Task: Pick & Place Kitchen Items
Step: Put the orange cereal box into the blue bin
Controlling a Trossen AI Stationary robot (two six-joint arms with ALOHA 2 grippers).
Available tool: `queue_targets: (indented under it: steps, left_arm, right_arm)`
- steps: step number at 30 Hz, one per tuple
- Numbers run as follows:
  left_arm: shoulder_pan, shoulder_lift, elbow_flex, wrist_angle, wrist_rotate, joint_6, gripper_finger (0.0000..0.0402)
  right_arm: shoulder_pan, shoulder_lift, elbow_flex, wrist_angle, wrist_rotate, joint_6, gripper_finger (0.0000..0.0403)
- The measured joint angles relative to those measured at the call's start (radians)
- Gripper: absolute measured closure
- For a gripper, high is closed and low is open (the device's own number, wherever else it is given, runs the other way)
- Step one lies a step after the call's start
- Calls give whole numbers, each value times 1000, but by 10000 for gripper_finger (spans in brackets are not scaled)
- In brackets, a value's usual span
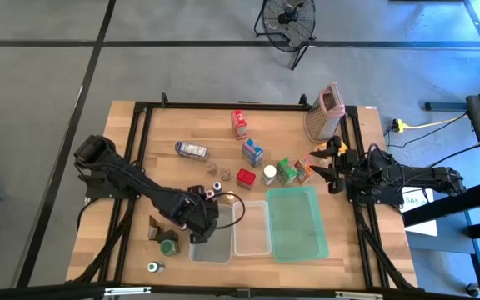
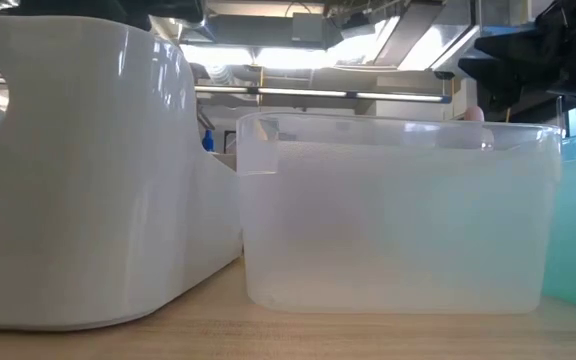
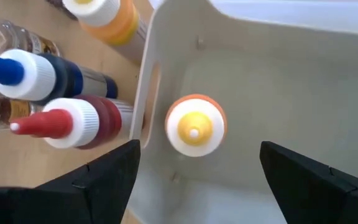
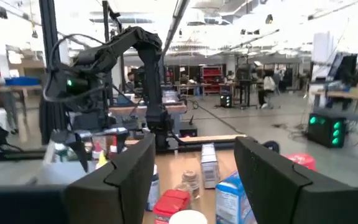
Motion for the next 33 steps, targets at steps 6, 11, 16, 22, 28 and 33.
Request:
queue_targets:
  steps: [6, 11, 16, 22, 28, 33]
  left_arm:
    - [0, 0, 0, 0, 0, 3, 74]
    - [0, 0, 7, -19, 0, 7, 75]
    - [0, 0, 61, -88, -30, 62, 75]
    - [0, 1, 149, -93, -205, 277, 75]
    - [0, 1, 198, -61, -324, 372, 75]
    - [-1, 1, 199, 29, -321, 402, 75]
  right_arm:
    - [0, 0, 84, -134, 118, -121, 181]
    - [0, 4, 254, -450, 248, -100, 181]
    - [0, 43, 428, -715, 324, 78, 181]
    - [0, 109, 541, -871, 259, 191, 181]
    - [0, 114, 555, -825, 254, 270, 181]
    - [0, 114, 556, -800, 282, 255, 181]
